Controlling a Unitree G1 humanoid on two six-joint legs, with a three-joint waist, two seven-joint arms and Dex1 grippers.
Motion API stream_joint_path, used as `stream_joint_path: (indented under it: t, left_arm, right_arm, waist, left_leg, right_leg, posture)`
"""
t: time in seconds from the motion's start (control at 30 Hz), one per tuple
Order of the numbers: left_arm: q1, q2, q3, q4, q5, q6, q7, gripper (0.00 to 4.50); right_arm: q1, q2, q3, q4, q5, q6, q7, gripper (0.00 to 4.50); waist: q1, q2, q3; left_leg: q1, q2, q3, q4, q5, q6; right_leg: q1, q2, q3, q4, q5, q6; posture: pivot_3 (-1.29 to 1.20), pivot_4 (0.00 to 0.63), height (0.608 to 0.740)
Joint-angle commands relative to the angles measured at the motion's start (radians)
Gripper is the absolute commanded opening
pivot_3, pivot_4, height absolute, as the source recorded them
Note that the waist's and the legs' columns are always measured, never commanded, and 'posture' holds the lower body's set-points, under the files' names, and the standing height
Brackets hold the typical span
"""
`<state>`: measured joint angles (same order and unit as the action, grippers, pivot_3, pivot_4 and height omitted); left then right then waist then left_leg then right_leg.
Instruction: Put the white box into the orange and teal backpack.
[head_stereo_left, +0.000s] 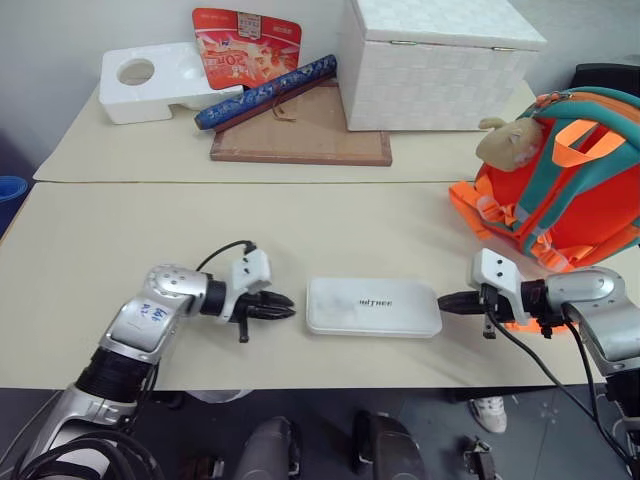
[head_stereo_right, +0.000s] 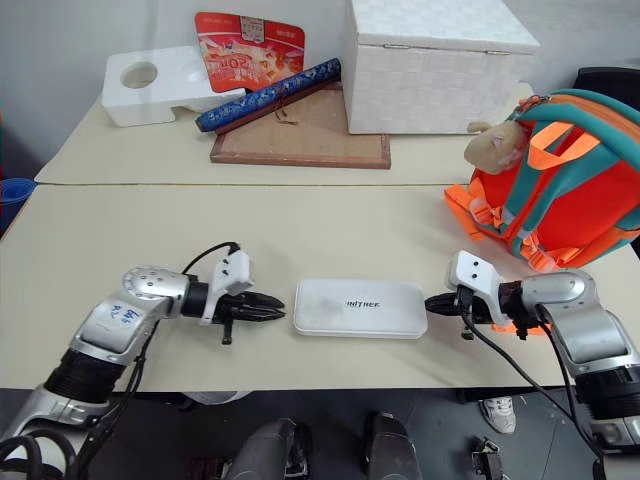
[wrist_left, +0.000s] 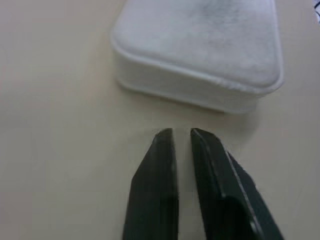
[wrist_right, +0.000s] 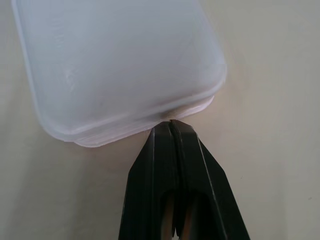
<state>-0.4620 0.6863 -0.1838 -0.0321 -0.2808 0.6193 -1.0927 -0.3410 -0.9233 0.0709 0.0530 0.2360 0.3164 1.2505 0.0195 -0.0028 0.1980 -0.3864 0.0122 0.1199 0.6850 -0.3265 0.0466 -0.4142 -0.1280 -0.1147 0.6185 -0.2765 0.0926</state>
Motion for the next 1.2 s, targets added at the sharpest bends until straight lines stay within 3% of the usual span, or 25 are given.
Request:
stream_joint_path:
  t: [0.03,0.23,0.33,0.57,0.87,1.07,1.2]
  left_arm:
    - [-0.016,0.037,0.076,-0.015,-0.140,0.238,-0.042,1.82]
    - [-0.059,0.030,0.154,0.000,-0.311,0.630,0.013,3.69]
    - [-0.076,0.017,0.139,0.010,-0.319,0.701,0.057,4.48]
    - [-0.148,-0.077,0.126,0.098,-0.331,0.818,0.158,4.48]
    - [-0.220,-0.269,0.095,0.167,-0.315,0.843,0.287,4.48]
    - [-0.290,-0.317,0.128,0.228,-0.336,0.858,0.300,4.48]
    - [-0.317,-0.316,0.175,0.267,-0.348,0.848,0.302,3.56]
  right_arm:
    - [0.005,-0.030,-0.026,0.002,-0.006,-0.034,0.015,0.00]
    - [0.020,-0.032,-0.023,-0.001,-0.016,-0.061,0.019,0.00]
    - [0.028,-0.025,-0.021,-0.015,-0.016,-0.060,0.011,0.00]
    - [0.018,0.005,-0.003,-0.022,-0.029,-0.070,-0.012,0.00]
    - [0.024,0.035,-0.002,-0.045,-0.033,-0.060,-0.033,0.00]
    - [0.019,0.049,-0.005,-0.034,-0.033,-0.062,-0.053,0.00]
    - [0.026,0.059,-0.005,-0.033,-0.035,-0.064,-0.068,0.00]
  waist:
    - [0.000,0.000,0.000]
    - [-0.001,0.000,0.000]
    - [0.001,0.000,0.000]
    - [0.004,0.000,0.000]
    - [0.010,0.000,-0.001]
    - [0.007,0.000,-0.001]
    - [0.003,-0.001,0.000]
  left_leg:
    - [0.000,0.000,0.000,0.000,0.000,0.000]
    - [0.000,0.000,-0.001,0.000,0.001,0.000]
    - [0.000,0.000,-0.001,0.001,0.001,0.000]
    - [0.001,-0.001,-0.002,0.001,0.002,-0.001]
    - [0.003,-0.005,-0.004,0.002,0.004,0.000]
    - [0.003,-0.006,-0.004,0.002,0.004,0.000]
    - [0.003,-0.006,-0.004,0.002,0.004,0.000]
  right_leg:
    - [0.000,0.000,0.000,0.000,0.000,0.000]
    - [0.000,0.000,0.001,0.001,0.000,0.000]
    - [0.001,0.000,0.002,0.001,0.000,0.000]
    - [0.002,0.000,0.004,0.002,0.000,0.000]
    - [0.005,-0.002,0.004,0.002,0.000,0.001]
    - [0.005,-0.003,0.004,0.002,0.001,0.002]
    - [0.005,-0.003,0.004,0.002,0.001,0.002]
  posture:
    - [0.00,0.150,0.740]
    - [0.00,0.150,0.740]
    - [0.00,0.150,0.740]
    - [0.00,0.150,0.740]
    - [0.00,0.150,0.740]
    - [0.00,0.150,0.740]
    - [0.00,0.150,0.740]
